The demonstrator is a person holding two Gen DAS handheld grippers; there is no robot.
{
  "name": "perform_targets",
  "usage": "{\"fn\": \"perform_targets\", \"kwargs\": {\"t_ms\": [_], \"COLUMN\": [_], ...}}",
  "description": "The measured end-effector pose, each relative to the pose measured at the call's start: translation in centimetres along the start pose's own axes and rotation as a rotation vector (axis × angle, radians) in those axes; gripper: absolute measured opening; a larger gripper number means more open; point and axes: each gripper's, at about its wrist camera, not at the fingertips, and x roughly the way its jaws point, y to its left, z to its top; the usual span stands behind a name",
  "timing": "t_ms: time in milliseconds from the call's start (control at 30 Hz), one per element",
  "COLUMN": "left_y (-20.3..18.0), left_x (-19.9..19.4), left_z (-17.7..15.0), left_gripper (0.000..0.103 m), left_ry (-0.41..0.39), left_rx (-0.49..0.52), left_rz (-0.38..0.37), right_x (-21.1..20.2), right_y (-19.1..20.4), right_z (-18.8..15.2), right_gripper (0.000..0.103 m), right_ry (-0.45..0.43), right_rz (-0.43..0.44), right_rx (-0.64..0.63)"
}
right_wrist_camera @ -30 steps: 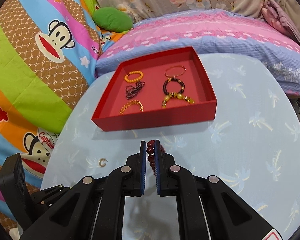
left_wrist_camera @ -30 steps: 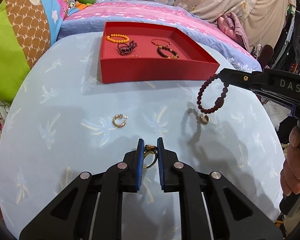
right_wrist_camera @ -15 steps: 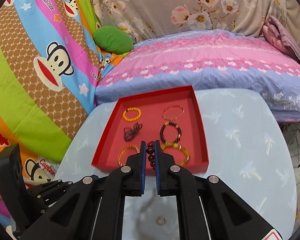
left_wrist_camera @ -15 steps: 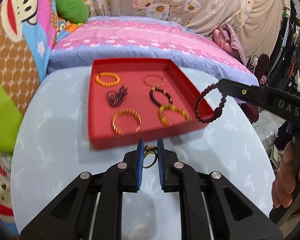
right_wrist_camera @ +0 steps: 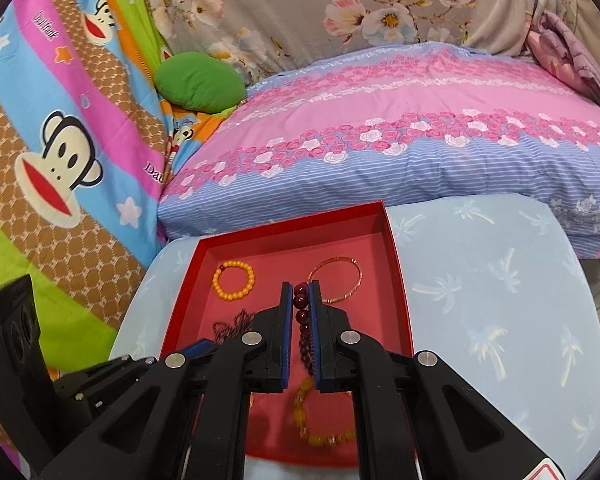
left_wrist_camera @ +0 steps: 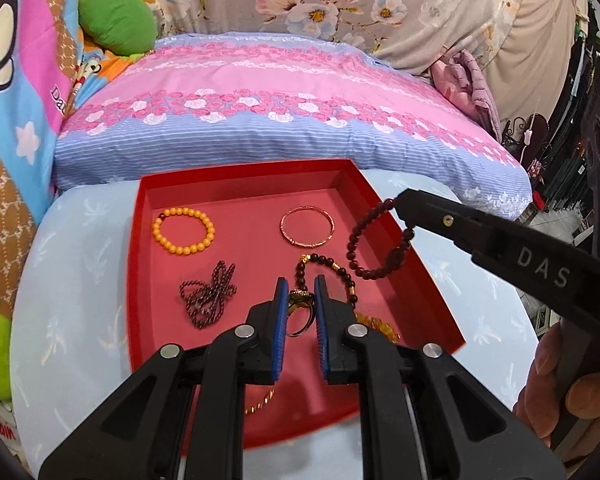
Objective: Organize jewelry
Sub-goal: 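Carry the garnet bracelet and gold ring into the red box and open both tools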
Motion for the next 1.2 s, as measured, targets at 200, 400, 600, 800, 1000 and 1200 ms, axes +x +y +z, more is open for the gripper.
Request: {"fn": "perform_targets", "kwargs": {"t_ms": [200, 400, 600, 800, 1000, 1200], "left_y": [0.7, 1.2, 1.3, 1.5, 1.7, 1.5], "left_x": [3.8, 6.0, 7.0, 7.1, 6.9, 6.7], "left_z": [0.8, 0.8, 0.2, -0.1, -0.2, -0.1], "left_gripper": [0.013, 0.013, 0.013, 0.013, 0.013, 0.029], "left_ry": [0.058, 0.105, 0.133, 0.138, 0.130, 0.112], "left_rx": [-0.012, -0.027, -0.023, -0.037, -0.042, -0.035], "left_rz": [0.014, 0.026, 0.042, 0.047, 0.063, 0.081], "right_x": [4.1, 6.3, 6.3, 6.3, 6.3, 4.9], "right_y": [-1.1, -2.2, -2.5, -3.1, -3.2, -2.9], "right_z": [1.0, 0.0, -0.8, -1.9, -2.9, -3.0], "right_gripper": [0.007, 0.007, 0.007, 0.007, 0.008, 0.019], "right_ry": [0.041, 0.094, 0.102, 0.125, 0.138, 0.092], "right_rz": [-0.032, -0.096, -0.164, -0.180, -0.186, -0.183], "right_rx": [0.026, 0.024, -0.004, 0.009, 0.018, 0.023]}}
